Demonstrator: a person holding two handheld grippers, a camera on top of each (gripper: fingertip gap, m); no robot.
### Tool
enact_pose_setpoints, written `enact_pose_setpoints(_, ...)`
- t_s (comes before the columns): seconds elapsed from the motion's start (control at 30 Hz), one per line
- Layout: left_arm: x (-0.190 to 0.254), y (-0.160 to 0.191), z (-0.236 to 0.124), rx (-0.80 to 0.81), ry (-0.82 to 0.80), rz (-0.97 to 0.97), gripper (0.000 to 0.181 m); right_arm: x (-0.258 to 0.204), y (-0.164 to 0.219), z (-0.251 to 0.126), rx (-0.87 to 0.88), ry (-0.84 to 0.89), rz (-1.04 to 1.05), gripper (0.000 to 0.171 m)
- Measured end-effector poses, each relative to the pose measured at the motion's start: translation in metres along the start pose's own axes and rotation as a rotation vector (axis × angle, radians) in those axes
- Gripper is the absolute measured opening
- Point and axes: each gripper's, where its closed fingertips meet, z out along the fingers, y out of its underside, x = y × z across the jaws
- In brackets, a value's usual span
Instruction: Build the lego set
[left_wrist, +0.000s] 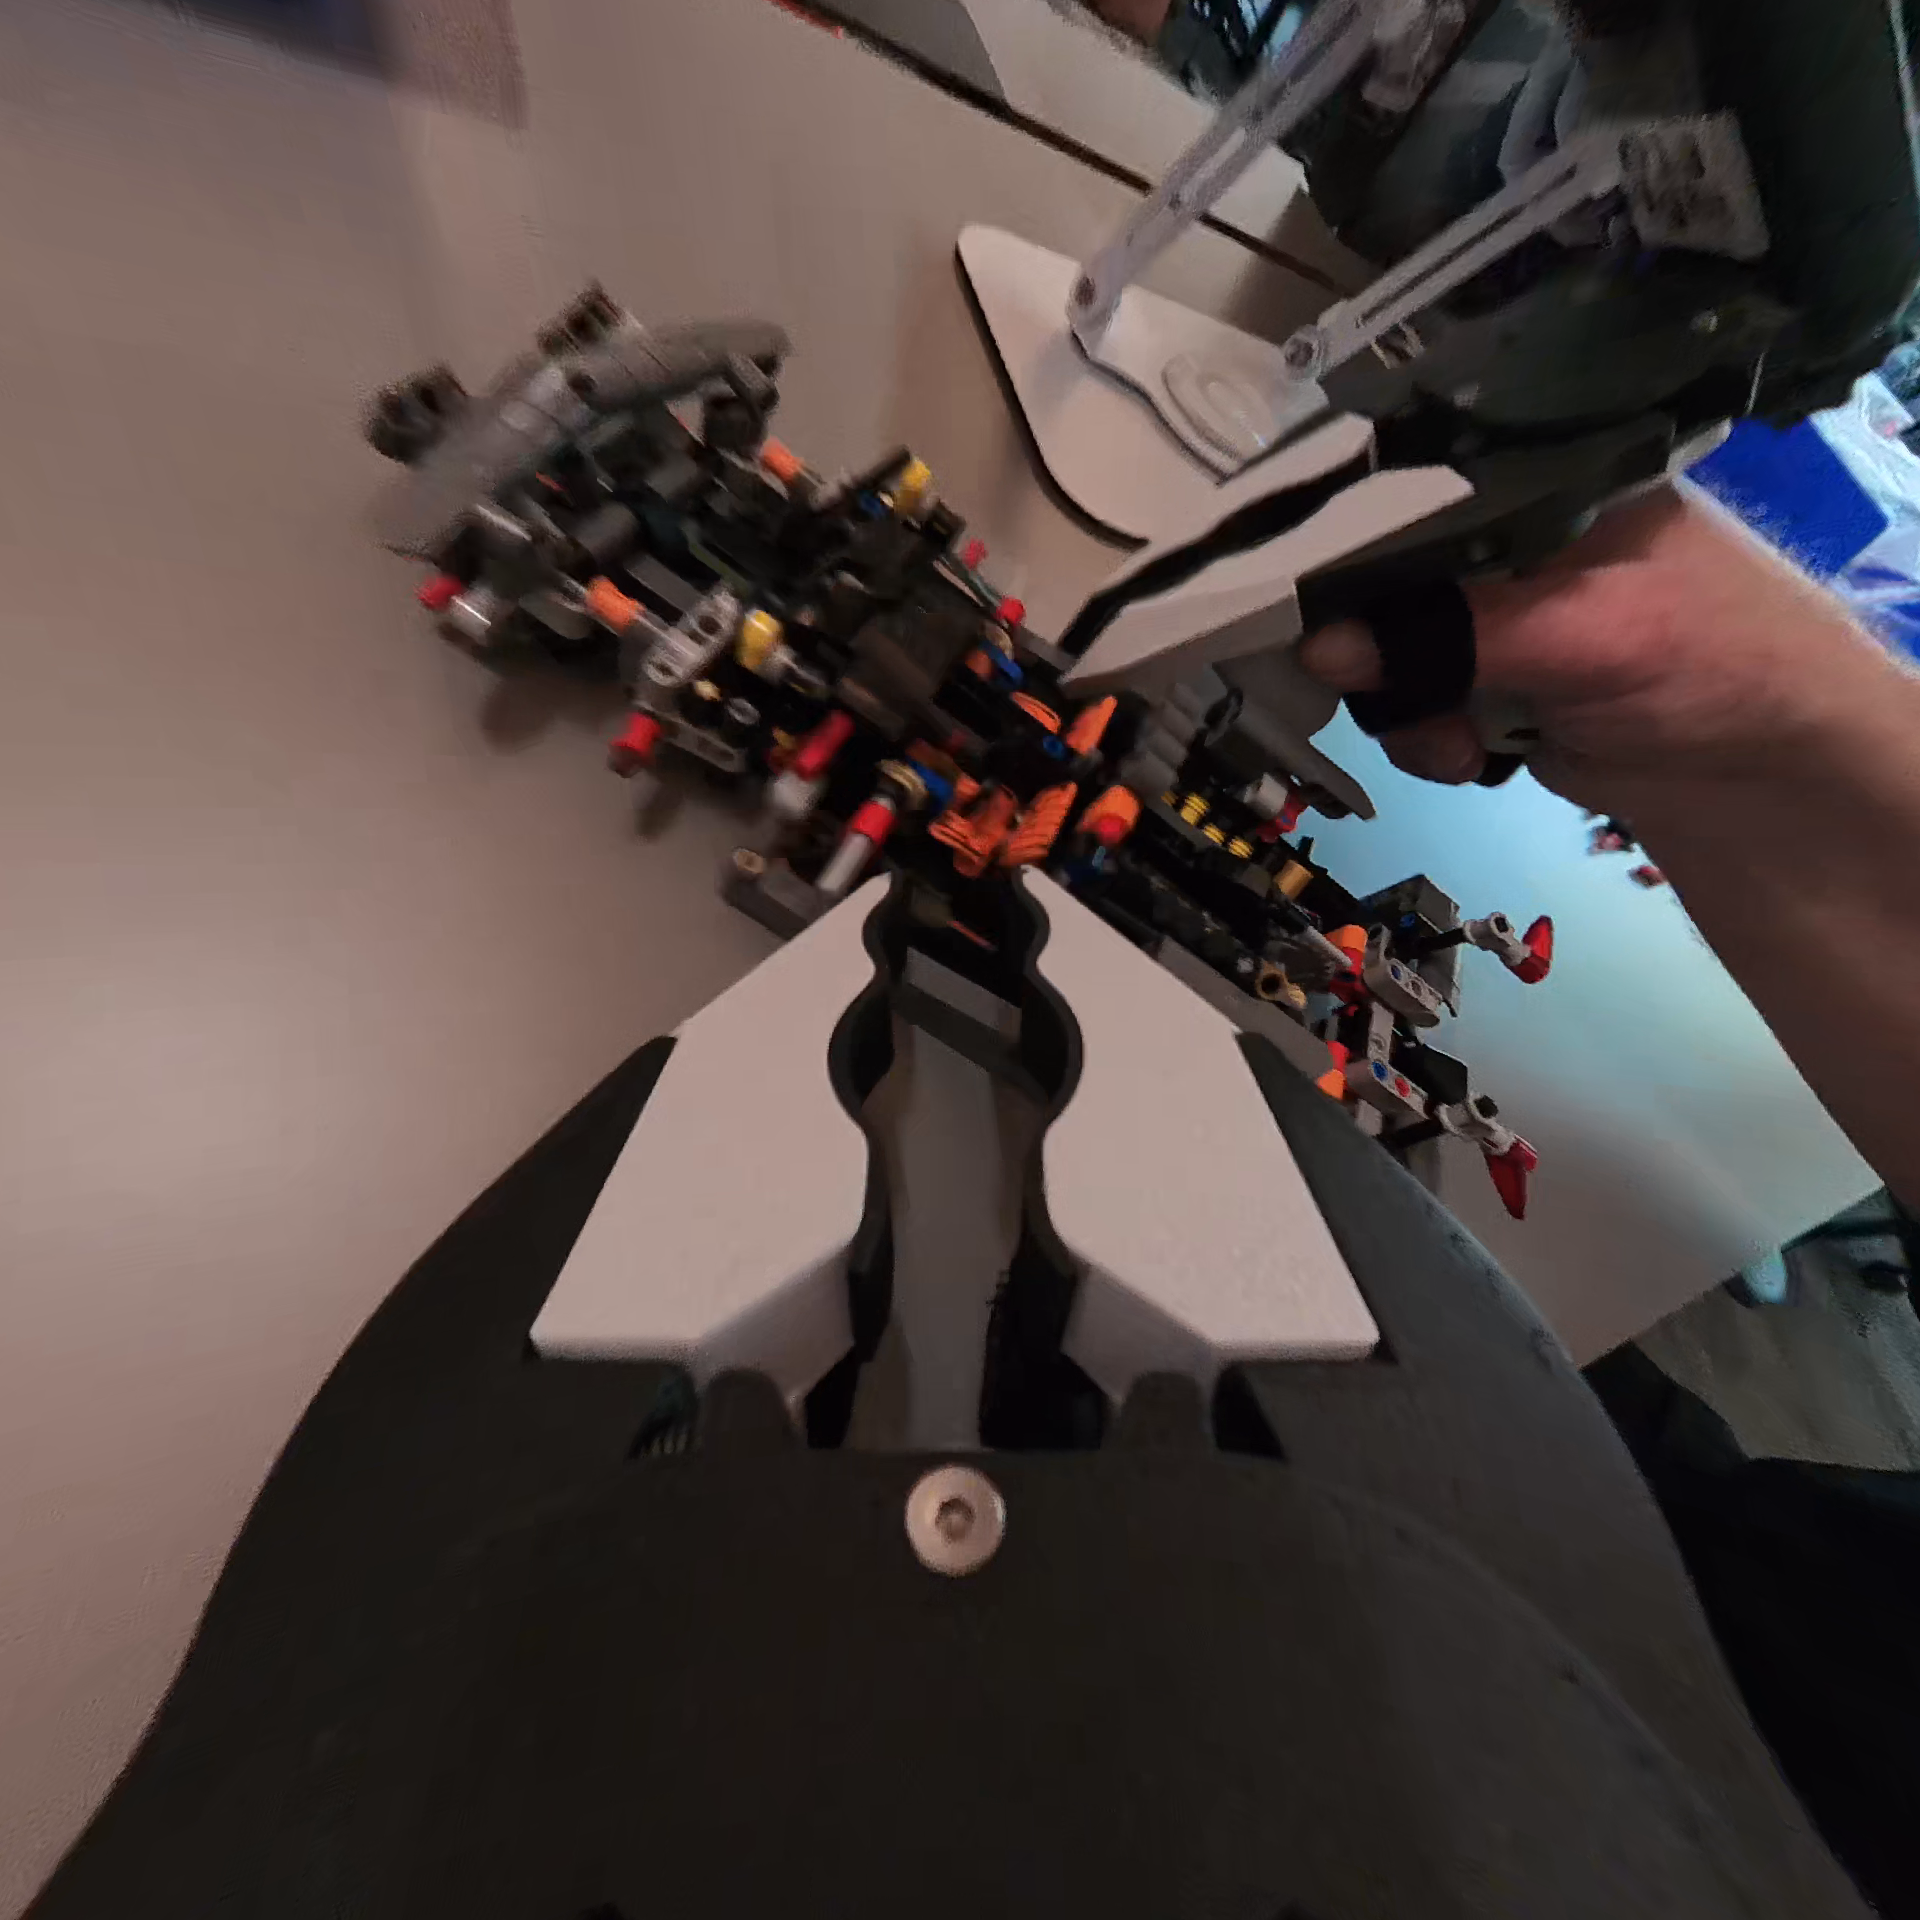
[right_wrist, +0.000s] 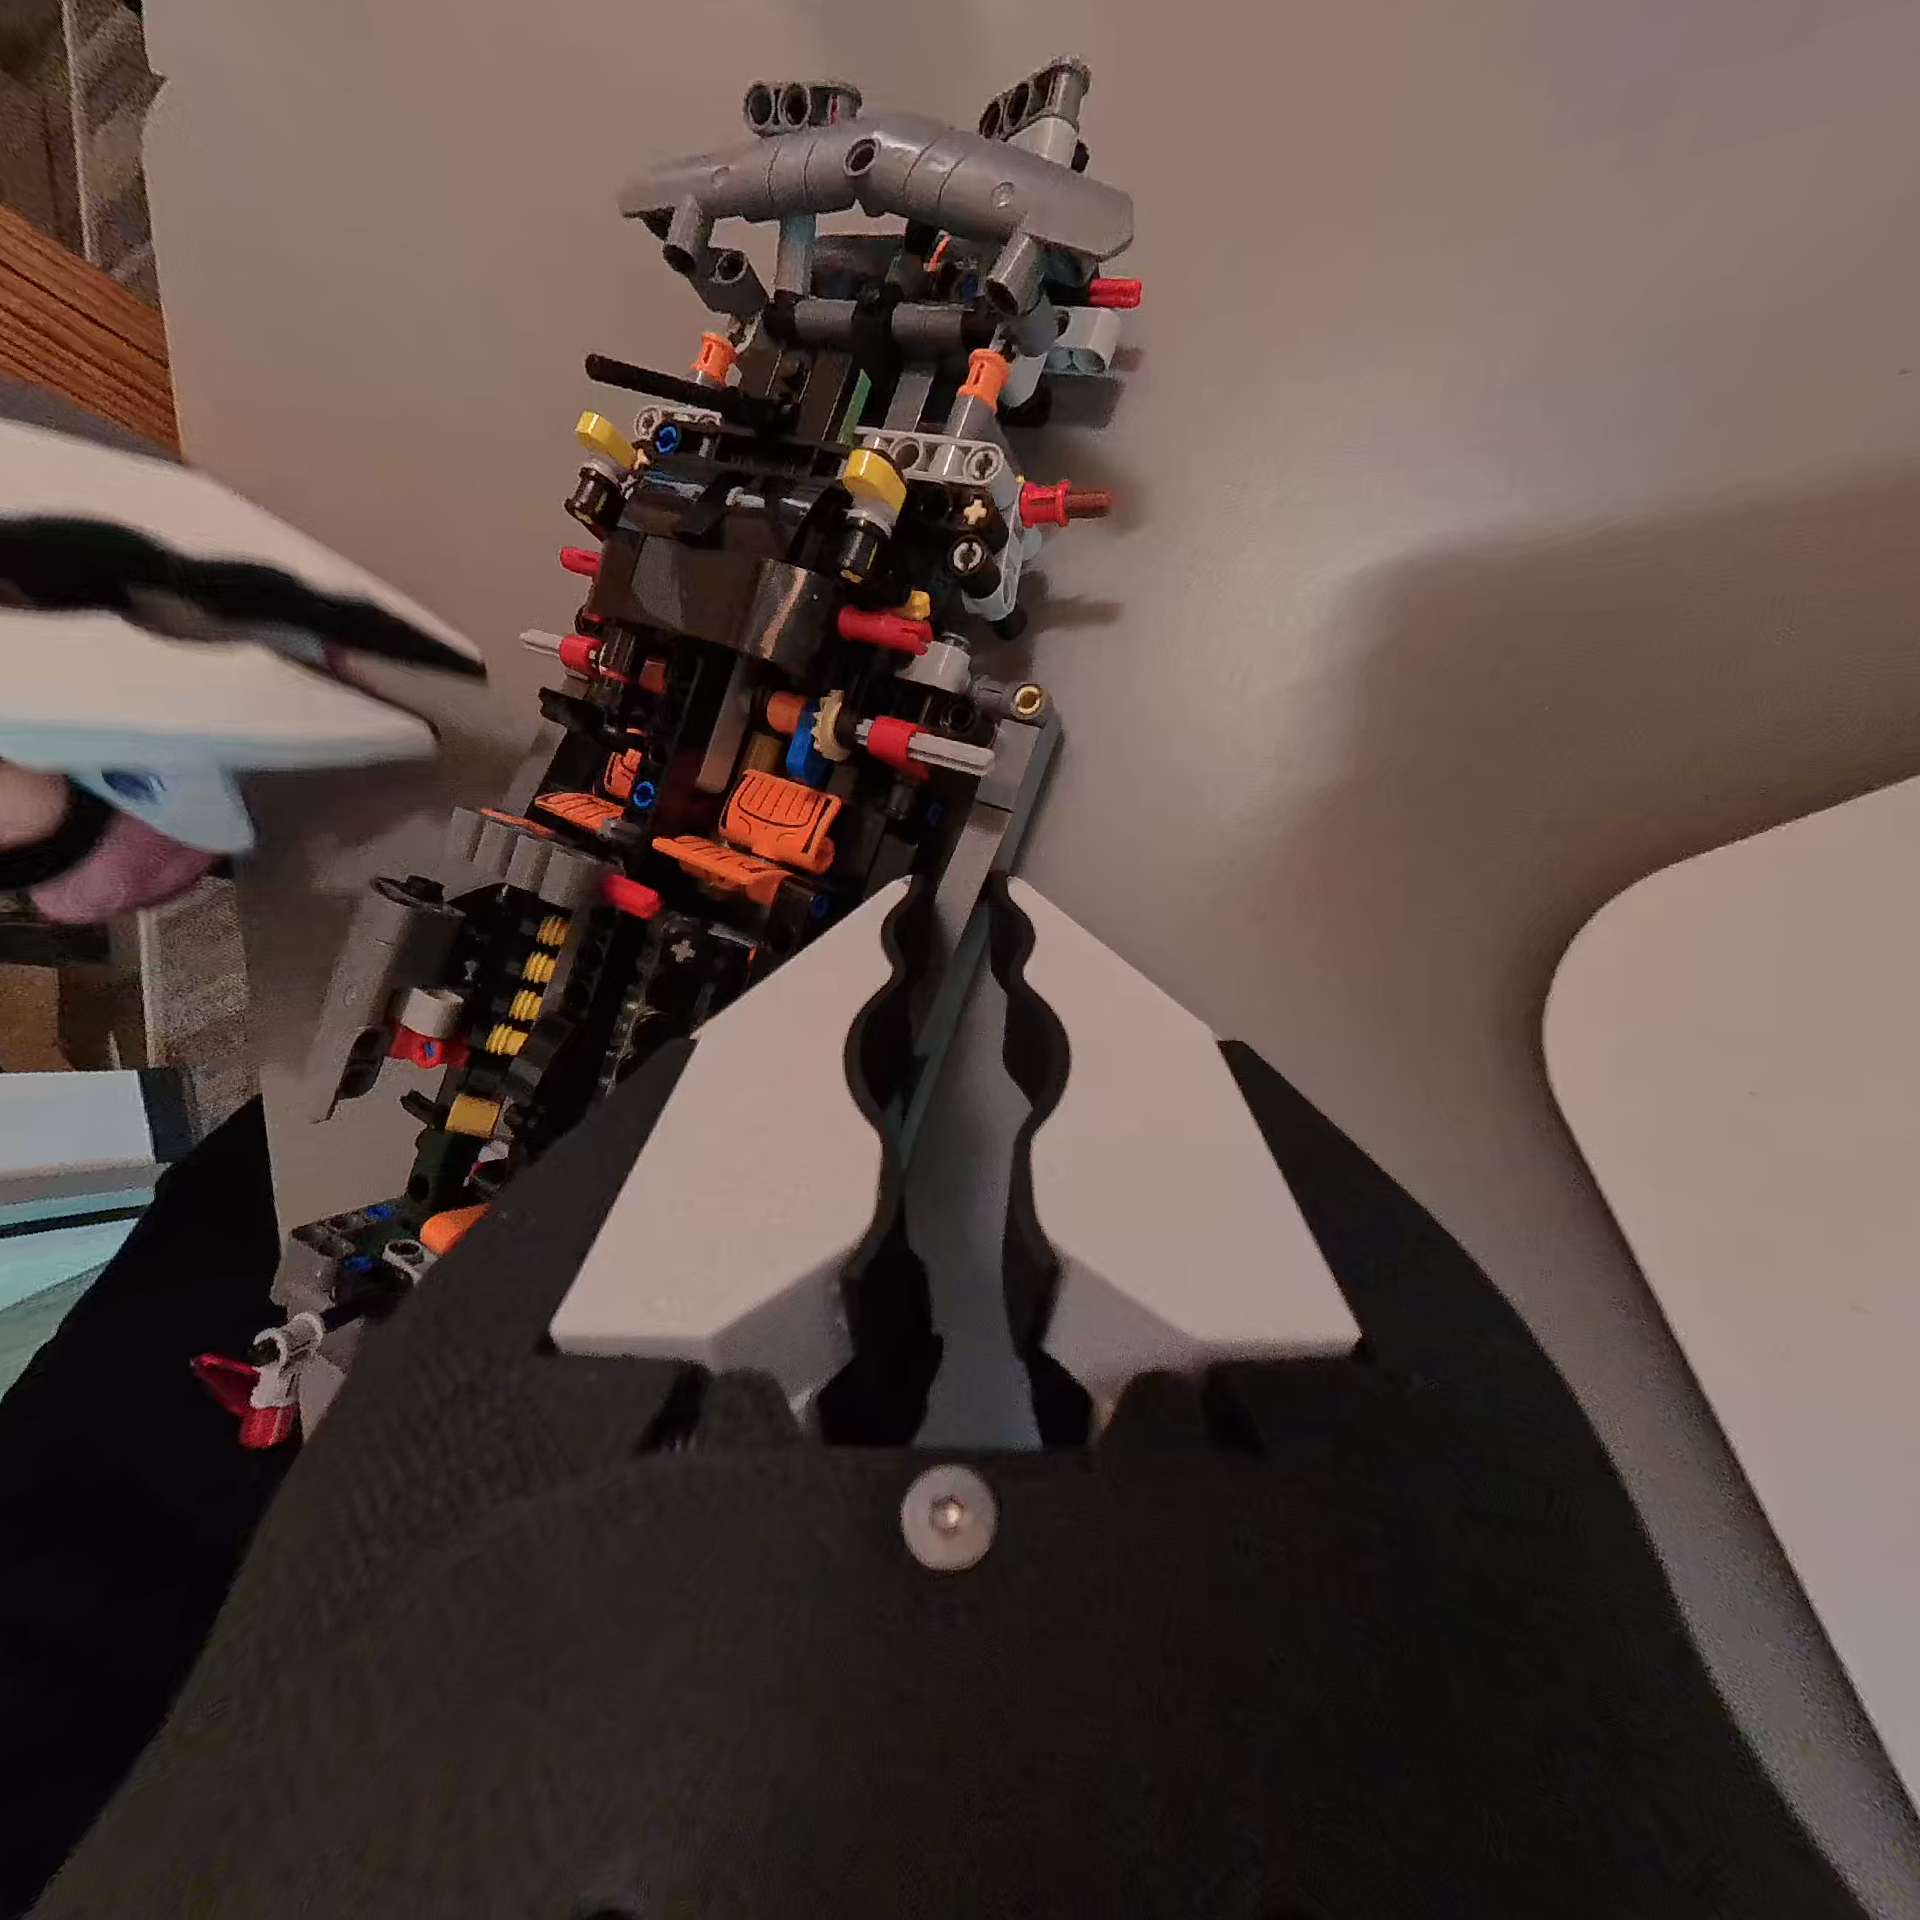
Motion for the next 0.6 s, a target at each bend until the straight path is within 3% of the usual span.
enact_pose_setpoints(0.17, -0.050, -0.047, -0.024, 0.128, -0.089, 0.034, 0.036, -0.005, -0.001, 0.001, 0.014, -0.008, -0.029, 0.008)
enact_pose_setpoints(0.27, -0.073, -0.057, -0.014, 0.090, -0.083, 0.035, 0.048, -0.010, -0.001, 0.003, 0.018, -0.024, -0.034, 0.008)
enact_pose_setpoints(0.43, -0.085, -0.053, 0.012, -0.014, -0.070, 0.112, 0.062, -0.011, 0.000, 0.004, 0.020, -0.036, -0.043, 0.008)
enact_pose_setpoints(0.6, -0.092, -0.051, 0.033, -0.080, -0.084, 0.171, 0.057, -0.013, 0.001, 0.006, 0.018, -0.050, -0.056, 0.008)
